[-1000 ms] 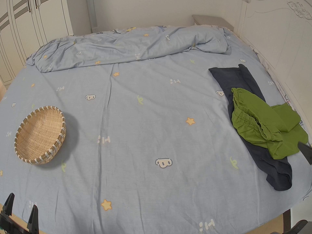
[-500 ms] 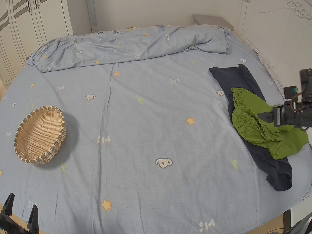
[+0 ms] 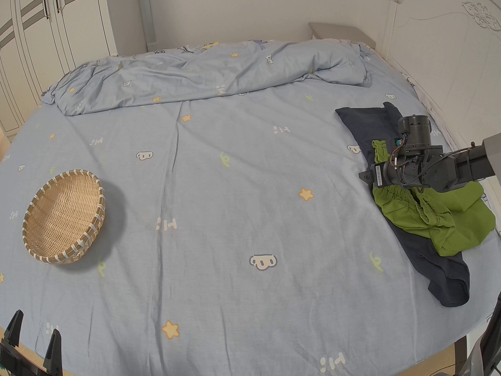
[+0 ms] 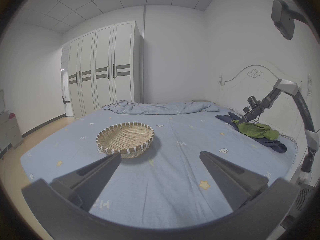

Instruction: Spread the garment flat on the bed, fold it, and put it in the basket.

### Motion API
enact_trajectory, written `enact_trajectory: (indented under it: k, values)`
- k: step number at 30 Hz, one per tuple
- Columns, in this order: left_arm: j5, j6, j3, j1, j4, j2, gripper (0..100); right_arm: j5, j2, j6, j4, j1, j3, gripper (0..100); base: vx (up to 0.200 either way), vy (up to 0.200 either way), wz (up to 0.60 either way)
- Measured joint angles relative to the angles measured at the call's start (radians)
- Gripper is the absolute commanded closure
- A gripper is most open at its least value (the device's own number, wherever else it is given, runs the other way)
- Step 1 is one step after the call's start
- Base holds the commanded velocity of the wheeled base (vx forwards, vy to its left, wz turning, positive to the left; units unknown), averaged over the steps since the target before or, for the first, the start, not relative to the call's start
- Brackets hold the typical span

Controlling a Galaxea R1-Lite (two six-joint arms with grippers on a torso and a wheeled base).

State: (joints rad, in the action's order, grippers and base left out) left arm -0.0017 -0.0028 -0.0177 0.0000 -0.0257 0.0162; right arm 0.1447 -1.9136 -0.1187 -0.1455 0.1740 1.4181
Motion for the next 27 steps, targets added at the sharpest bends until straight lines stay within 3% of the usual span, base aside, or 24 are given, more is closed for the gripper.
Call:
enact_trajectory:
  k: [10,11,27]
  values:
    - [0.000,0.000,0.000,0.000,0.000,0.000,0,0.009,-0.077,-0.001,-0.011,0.002,0.046,0,0.000,0.000,0.00]
    - [0.000,0.000,0.000,0.000,0.000,0.000,0,0.010,-0.080,0.000,-0.010,0.000,0.046,100,0.000,0.000,0.00]
    - [0.000,0.000,0.000,0.000,0.000,0.000,0,0.038,-0.084,0.000,0.002,-0.016,0.048,100,0.000,0.000,0.00]
